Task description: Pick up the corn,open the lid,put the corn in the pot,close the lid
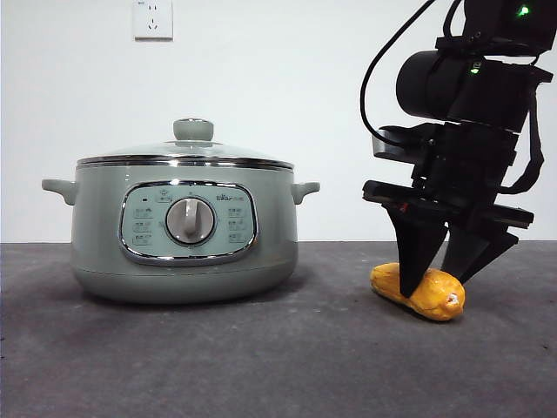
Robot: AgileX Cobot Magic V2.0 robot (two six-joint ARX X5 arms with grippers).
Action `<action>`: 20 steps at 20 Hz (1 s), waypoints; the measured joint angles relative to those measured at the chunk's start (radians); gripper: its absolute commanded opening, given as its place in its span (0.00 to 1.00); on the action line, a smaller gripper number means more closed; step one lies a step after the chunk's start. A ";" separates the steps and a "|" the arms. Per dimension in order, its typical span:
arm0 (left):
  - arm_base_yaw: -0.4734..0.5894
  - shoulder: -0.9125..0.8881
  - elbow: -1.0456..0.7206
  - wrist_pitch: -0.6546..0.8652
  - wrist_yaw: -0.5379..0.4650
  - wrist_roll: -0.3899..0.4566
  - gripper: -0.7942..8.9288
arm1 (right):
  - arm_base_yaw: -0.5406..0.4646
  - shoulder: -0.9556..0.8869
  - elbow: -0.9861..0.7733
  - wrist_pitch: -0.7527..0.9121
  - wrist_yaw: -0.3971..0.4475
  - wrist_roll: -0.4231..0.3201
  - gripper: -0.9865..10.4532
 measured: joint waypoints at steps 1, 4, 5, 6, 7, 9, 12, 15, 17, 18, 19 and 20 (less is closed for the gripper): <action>0.000 0.004 0.000 0.007 0.000 0.001 0.79 | 0.000 -0.002 0.000 -0.008 0.000 0.000 0.08; 0.000 0.042 0.000 0.050 0.001 0.021 0.79 | 0.000 -0.048 0.000 -0.034 0.000 0.000 0.08; -0.003 0.064 0.003 0.082 0.005 0.024 0.79 | 0.000 -0.089 0.000 -0.044 0.000 0.000 0.08; -0.010 0.093 0.014 0.106 0.006 0.028 0.79 | 0.000 -0.138 0.000 -0.055 0.000 0.000 0.08; -0.019 0.135 0.038 0.121 0.006 0.029 0.79 | 0.000 -0.191 0.000 -0.068 0.000 0.000 0.08; -0.049 0.233 0.117 0.126 -0.014 0.044 0.79 | 0.000 -0.298 0.000 -0.103 0.000 0.000 0.08; -0.119 0.412 0.286 0.135 -0.095 0.071 0.79 | 0.000 -0.461 0.000 -0.127 0.000 0.000 0.08; -0.188 0.605 0.448 0.134 -0.169 0.104 0.79 | 0.000 -0.607 0.000 -0.156 0.000 0.000 0.08; -0.228 0.718 0.533 0.131 -0.222 0.129 0.79 | 0.000 -0.674 0.000 -0.187 0.000 0.000 0.08; -0.249 0.766 0.567 0.130 -0.253 0.141 0.79 | 0.000 -0.700 0.000 -0.204 0.000 0.000 0.08; -0.267 0.810 0.593 0.130 -0.286 0.154 0.79 | 0.000 -0.722 0.000 -0.223 0.000 0.000 0.08; -0.283 0.849 0.612 0.129 -0.312 0.168 0.79 | 0.000 -0.740 0.000 -0.238 0.000 0.000 0.08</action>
